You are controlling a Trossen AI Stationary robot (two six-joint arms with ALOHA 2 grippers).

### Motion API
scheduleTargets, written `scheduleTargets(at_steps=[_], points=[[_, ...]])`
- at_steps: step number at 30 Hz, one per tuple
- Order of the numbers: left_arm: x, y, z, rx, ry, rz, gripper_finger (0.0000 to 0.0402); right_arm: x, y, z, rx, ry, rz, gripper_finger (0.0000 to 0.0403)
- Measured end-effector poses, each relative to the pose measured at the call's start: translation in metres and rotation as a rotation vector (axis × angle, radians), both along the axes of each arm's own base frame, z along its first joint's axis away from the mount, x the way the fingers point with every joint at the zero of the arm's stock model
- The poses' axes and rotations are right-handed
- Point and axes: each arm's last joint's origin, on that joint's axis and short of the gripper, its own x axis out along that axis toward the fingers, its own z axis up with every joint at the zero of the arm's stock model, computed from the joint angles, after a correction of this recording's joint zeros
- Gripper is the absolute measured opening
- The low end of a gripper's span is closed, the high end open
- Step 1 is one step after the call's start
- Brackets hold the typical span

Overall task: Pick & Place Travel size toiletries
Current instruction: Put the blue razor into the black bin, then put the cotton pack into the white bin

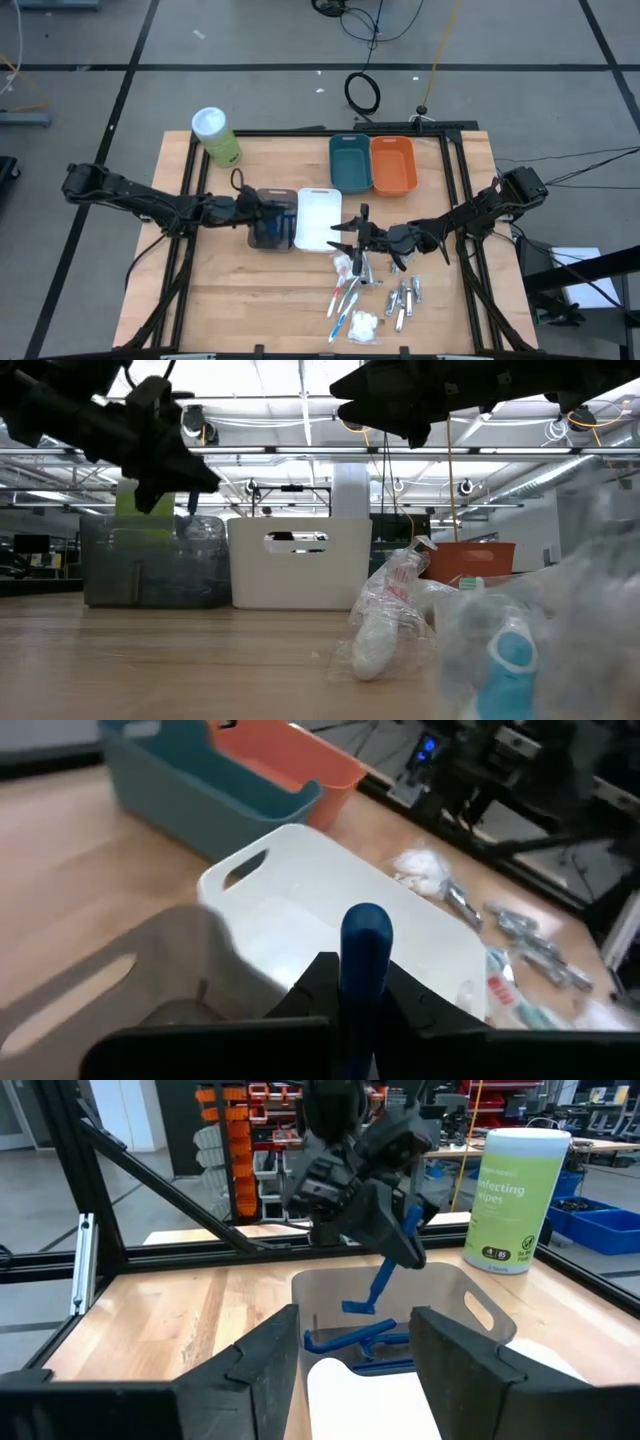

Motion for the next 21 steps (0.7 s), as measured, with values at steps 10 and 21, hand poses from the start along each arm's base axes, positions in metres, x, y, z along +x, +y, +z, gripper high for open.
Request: scheduleTargets(at_steps=[10, 21], points=[[-0.0023, 0.0017, -0.0055, -0.064, 0.008, 0.022, 0.0083, 0.0000, 0.0000, 0.0000, 0.000, 0.000, 0.000, 0.0183], [0.0011, -0.0023, 0.0021, -0.039, -0.003, -0.126, 0.0188, -0.0017, 0.0001, -0.0049, -0.023, 0.062, -0.003, 0.0183]])
